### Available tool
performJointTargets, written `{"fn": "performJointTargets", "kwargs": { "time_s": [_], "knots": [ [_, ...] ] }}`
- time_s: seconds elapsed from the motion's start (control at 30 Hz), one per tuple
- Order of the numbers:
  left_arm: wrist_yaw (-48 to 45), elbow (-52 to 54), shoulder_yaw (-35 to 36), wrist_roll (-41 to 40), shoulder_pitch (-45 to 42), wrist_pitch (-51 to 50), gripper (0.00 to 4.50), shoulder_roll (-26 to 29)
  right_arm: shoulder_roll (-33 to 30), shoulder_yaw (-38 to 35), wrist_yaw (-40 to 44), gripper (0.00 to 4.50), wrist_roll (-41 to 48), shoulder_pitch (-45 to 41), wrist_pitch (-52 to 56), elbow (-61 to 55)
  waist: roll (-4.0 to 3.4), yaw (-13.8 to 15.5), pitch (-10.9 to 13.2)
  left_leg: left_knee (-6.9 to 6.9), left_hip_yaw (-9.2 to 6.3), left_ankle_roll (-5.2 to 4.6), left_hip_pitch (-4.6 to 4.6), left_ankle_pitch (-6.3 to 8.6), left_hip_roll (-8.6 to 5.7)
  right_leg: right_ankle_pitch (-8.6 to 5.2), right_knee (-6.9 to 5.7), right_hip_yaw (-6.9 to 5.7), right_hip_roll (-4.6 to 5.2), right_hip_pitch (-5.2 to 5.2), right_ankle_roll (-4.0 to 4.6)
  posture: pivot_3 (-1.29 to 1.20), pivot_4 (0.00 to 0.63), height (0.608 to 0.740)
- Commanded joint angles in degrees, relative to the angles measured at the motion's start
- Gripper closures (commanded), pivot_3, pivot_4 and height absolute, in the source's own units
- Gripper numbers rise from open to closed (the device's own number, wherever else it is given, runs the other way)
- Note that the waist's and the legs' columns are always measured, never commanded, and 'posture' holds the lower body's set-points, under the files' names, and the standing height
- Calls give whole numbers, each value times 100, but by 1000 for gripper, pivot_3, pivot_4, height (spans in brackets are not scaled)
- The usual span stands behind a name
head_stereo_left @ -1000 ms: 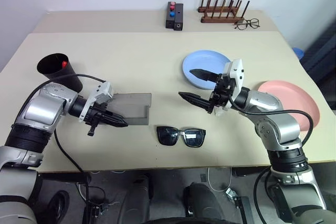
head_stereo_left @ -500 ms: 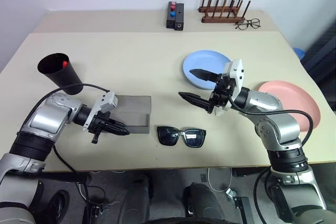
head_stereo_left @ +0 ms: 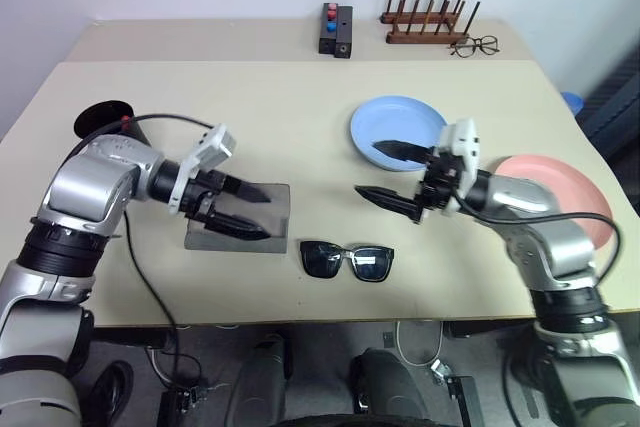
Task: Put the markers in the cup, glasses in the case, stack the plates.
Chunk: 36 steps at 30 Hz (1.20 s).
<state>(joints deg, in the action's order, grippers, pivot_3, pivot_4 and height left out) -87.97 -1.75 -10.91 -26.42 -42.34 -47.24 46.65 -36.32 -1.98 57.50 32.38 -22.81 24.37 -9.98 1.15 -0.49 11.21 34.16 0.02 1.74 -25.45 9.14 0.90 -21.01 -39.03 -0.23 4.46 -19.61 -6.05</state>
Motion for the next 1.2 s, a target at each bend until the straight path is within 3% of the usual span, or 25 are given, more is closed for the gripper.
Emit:
{"fn": "performJointTargets", "kwargs": {
  "time_s": [0.03,0.17,0.27,0.53,0.7,1.03,1.2],
  "knots": [
    [306,147,-70,-123,-239,-82,58,-404,-610,-523,588,0,321,338,65,-432,0,-8,0,0,0,0,0,0,1,0,1,0,-1,0,0,0,150,740],
    [670,89,-308,-35,-325,124,58,-1125,-1269,-926,1099,0,591,968,269,-699,-3,-6,2,4,-1,0,2,0,2,0,0,0,-4,5,0,0,150,740],
    [650,138,-670,138,-312,169,58,-1266,-1432,-991,1123,0,490,1238,198,-787,1,-53,4,9,-1,-1,4,0,3,1,0,2,-4,8,-1,0,150,740],
    [669,-352,-1857,1382,-396,1800,58,-1652,-1177,-1014,531,0,439,1489,191,-1082,-4,22,4,11,-2,0,6,0,1,1,2,3,-4,13,0,0,150,740],
    [811,-776,-1823,1490,-432,1976,58,-2061,-1084,-1023,321,0,383,1571,147,-1140,-4,47,4,11,-4,-1,5,0,0,1,5,2,-3,12,0,0,150,740],
    [840,-1205,-2015,1861,-358,2225,58,-2281,-858,-1037,-107,0,394,1689,111,-1325,-5,106,4,12,-7,-1,5,0,0,1,4,0,-6,13,0,0,150,740],
    [934,-1415,-1925,1908,-360,2353,2345,-2526,-844,-1031,-172,0,375,1704,45,-1290,-4,117,4,13,-8,-1,5,0,0,1,4,-1,-5,14,0,0,150,740]
  ]
}}
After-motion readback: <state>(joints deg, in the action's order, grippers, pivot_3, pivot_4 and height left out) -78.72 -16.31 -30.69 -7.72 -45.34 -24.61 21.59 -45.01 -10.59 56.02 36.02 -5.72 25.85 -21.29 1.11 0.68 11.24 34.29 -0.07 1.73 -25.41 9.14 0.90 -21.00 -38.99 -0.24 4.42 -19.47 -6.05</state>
